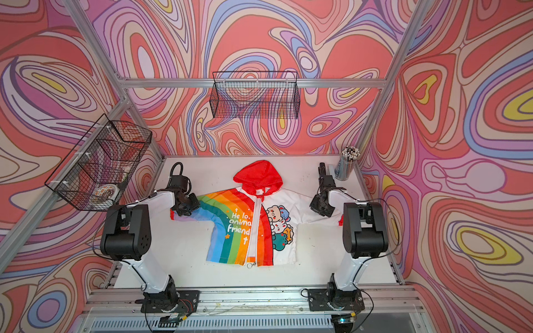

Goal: Unzip the jacket
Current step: Smooth out the jacket at the center of the board.

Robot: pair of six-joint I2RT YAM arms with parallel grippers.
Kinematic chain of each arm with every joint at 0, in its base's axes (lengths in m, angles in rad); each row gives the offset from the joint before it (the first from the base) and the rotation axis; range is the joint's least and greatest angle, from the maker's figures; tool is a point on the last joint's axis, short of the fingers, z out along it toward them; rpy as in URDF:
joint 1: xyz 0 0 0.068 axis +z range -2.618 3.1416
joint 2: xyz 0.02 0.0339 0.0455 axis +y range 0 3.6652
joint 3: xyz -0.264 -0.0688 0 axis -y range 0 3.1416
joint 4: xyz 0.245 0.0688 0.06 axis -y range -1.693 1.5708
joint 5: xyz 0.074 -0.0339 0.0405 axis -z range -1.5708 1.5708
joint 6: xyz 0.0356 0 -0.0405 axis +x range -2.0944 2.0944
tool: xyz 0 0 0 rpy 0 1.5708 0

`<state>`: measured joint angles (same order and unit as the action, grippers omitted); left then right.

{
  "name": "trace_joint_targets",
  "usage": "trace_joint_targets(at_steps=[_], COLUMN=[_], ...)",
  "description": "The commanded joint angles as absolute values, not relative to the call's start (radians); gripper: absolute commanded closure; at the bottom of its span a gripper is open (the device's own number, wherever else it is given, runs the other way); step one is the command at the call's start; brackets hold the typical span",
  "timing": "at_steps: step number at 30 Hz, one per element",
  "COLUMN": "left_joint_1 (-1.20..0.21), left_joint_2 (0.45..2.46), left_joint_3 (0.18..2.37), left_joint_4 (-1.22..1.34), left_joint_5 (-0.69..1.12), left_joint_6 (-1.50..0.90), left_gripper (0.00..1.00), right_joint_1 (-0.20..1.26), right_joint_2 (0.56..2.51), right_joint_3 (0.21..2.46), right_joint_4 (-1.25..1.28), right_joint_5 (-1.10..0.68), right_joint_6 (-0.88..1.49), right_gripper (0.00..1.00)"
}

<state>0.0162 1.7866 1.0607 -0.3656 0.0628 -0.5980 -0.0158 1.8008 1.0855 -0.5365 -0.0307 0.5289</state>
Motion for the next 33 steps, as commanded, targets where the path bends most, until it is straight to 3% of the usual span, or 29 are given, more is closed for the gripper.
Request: trace_joint_targets(at_steps=[1, 22, 28, 33], left_joint_1=[0.026, 0.026, 0.026, 0.026], left_joint_2=[1.767, 1.546, 1.447, 1.310], left_joint_3=[1.016, 0.798, 0.831, 0.863], left_joint_4=[-0.387, -0.344, -0.376, -0.438], left_joint_5=[0.059, 0.090, 0.098, 0.069], left_joint_6=[-0.638, -0.714, -0.674, -0.642], left_gripper=[0.67, 0.70, 0.56, 0.40], right_joint_1=[-0.027, -0.061, -0.060, -0.060], right_joint_2=[1.848, 1.925, 1.842, 1.676], right_joint_3=[1.099, 1.158, 1.197, 1.210], right_joint_4=[-0.536, -0.521, -0.544, -0.577], right_joint_5=[-0.047, -0.114, -0.178, -0.175], right_joint_6=[0.526, 0.500, 0.471, 0.466], right_gripper=[0.81, 0.80, 0.70, 0.47])
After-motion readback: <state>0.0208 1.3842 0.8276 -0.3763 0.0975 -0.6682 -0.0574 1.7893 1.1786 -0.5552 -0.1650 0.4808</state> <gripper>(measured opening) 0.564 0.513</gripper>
